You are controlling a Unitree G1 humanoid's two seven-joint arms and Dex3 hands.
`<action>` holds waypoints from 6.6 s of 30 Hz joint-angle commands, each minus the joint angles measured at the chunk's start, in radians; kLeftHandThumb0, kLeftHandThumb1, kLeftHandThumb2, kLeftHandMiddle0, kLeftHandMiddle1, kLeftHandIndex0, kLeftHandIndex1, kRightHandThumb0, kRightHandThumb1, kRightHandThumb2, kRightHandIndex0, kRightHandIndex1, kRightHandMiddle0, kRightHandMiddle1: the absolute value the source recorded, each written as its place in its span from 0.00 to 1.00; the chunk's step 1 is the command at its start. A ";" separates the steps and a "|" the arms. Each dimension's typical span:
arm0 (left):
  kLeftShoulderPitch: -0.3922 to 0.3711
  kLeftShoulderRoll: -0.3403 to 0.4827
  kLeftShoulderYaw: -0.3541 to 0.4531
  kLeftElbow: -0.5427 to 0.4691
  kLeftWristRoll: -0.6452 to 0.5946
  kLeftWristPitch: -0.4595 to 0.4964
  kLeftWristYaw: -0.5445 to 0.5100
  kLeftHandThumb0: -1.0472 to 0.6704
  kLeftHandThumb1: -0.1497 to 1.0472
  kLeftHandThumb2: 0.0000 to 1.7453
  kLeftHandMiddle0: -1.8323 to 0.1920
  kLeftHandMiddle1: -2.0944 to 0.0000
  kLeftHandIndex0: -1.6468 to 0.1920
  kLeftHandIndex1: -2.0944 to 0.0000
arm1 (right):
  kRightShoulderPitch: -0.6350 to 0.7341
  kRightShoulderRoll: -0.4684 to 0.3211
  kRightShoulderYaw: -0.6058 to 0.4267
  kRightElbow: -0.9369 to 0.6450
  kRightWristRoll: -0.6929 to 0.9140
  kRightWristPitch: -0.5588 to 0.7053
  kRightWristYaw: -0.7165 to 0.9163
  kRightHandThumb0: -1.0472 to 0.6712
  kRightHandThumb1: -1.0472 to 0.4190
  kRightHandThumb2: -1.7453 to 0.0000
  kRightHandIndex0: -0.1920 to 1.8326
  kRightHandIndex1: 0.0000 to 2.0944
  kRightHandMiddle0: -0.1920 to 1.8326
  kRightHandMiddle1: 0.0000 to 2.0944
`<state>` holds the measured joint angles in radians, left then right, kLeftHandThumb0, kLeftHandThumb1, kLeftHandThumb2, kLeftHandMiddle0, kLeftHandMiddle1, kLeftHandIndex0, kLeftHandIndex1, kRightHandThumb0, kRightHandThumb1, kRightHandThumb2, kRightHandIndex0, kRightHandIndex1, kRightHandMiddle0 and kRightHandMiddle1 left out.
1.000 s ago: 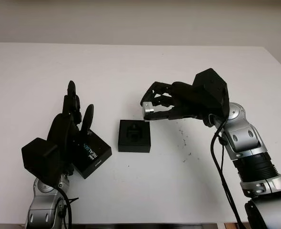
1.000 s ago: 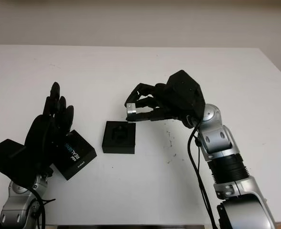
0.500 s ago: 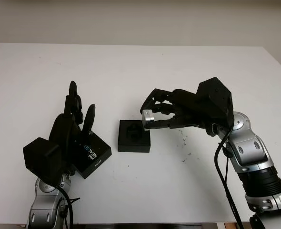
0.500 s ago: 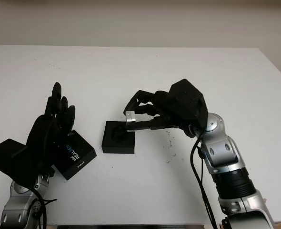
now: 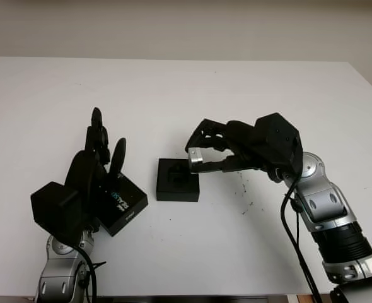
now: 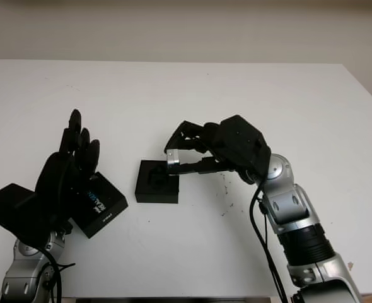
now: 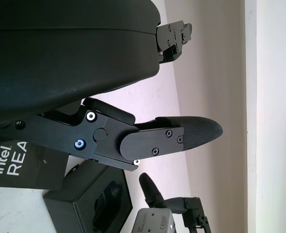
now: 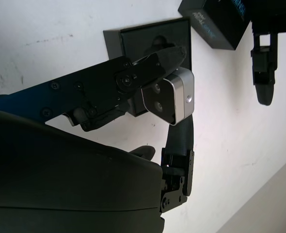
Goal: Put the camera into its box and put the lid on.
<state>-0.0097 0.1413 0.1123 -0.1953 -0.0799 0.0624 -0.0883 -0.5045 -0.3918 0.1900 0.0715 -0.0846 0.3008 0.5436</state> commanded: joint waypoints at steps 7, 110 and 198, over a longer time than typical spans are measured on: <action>-0.002 -0.004 -0.002 -0.022 0.000 0.000 0.002 0.20 1.00 0.30 1.00 0.98 1.00 0.99 | 0.010 0.017 0.006 0.037 -0.023 -0.070 -0.027 0.34 0.03 0.97 0.18 0.22 0.23 0.96; 0.011 -0.030 -0.022 -0.025 0.007 0.001 0.015 0.19 1.00 0.30 1.00 0.99 1.00 0.99 | 0.033 0.008 0.056 0.063 -0.081 -0.047 -0.001 0.35 0.02 0.97 0.14 0.30 0.24 0.97; 0.020 -0.085 -0.080 -0.037 0.066 0.013 0.060 0.21 1.00 0.32 1.00 0.98 1.00 0.99 | -0.042 0.047 -0.015 0.227 -0.082 -0.349 -0.049 0.25 0.09 0.98 0.06 0.00 0.04 0.06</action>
<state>0.0155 0.0537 0.0352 -0.2279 -0.0163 0.0779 -0.0261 -0.5236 -0.3390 0.1947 0.2925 -0.1849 -0.0591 0.4852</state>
